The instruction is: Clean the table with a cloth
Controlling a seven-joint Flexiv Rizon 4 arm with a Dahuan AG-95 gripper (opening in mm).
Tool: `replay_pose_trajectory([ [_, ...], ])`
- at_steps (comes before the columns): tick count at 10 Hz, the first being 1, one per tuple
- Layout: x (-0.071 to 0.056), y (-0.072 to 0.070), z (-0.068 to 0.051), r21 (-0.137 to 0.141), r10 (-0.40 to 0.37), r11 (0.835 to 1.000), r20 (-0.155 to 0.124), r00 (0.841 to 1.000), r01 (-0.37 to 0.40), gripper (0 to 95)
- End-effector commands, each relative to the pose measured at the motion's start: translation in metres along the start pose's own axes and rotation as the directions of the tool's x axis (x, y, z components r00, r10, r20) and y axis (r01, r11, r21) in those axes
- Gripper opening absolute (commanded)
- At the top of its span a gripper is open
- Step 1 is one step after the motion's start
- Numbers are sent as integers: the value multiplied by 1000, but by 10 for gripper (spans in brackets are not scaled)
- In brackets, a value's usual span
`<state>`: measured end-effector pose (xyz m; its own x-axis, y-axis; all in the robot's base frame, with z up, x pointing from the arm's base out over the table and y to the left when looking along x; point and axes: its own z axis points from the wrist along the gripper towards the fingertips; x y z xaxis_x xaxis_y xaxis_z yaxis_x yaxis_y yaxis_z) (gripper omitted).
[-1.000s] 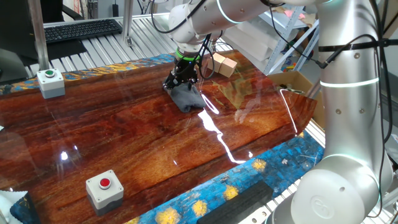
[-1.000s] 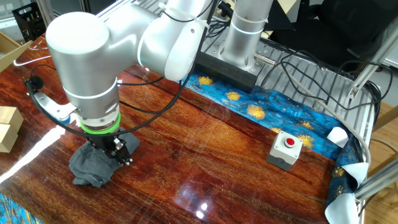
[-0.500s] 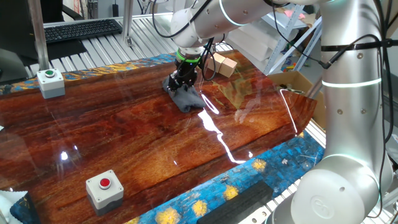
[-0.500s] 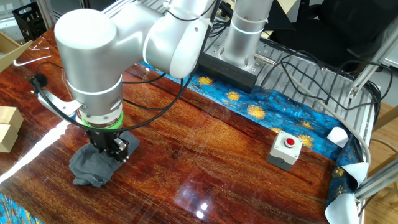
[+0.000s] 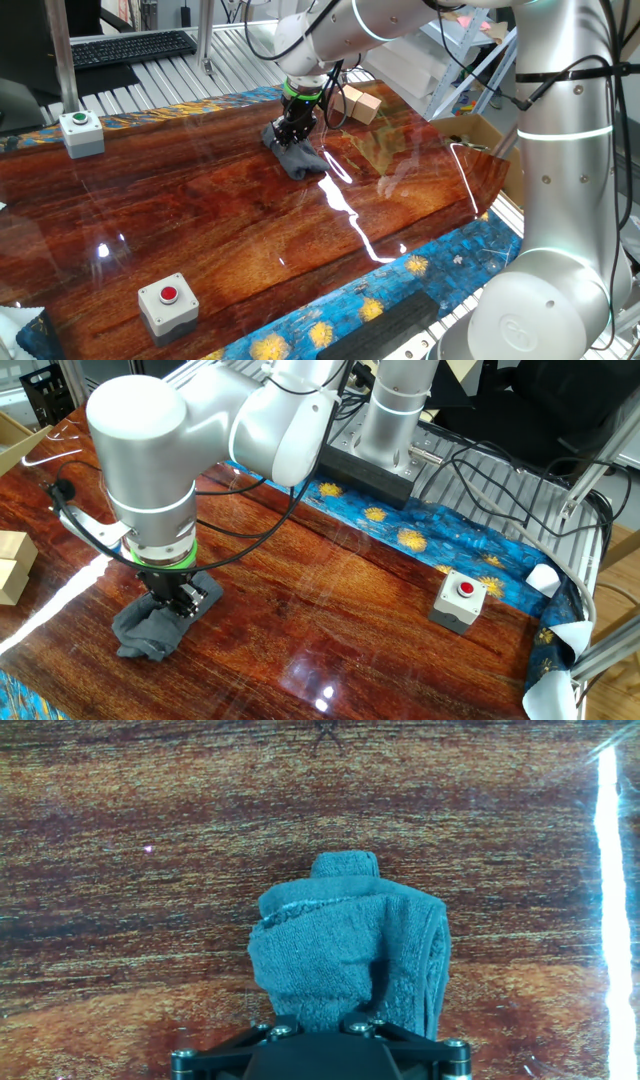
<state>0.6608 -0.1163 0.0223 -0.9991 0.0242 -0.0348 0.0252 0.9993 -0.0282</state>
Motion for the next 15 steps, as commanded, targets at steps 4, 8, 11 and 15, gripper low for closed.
replay_pose_trajectory([
  [4,0,1,0,-17,0,1000,-2,1000,0,0],
  [8,1,7,0,-19,7,1000,-8,1000,-7,0],
  [11,2,21,-3,-16,31,999,-17,999,-31,0],
  [15,6,50,-9,-15,60,998,-24,998,-60,0],
])
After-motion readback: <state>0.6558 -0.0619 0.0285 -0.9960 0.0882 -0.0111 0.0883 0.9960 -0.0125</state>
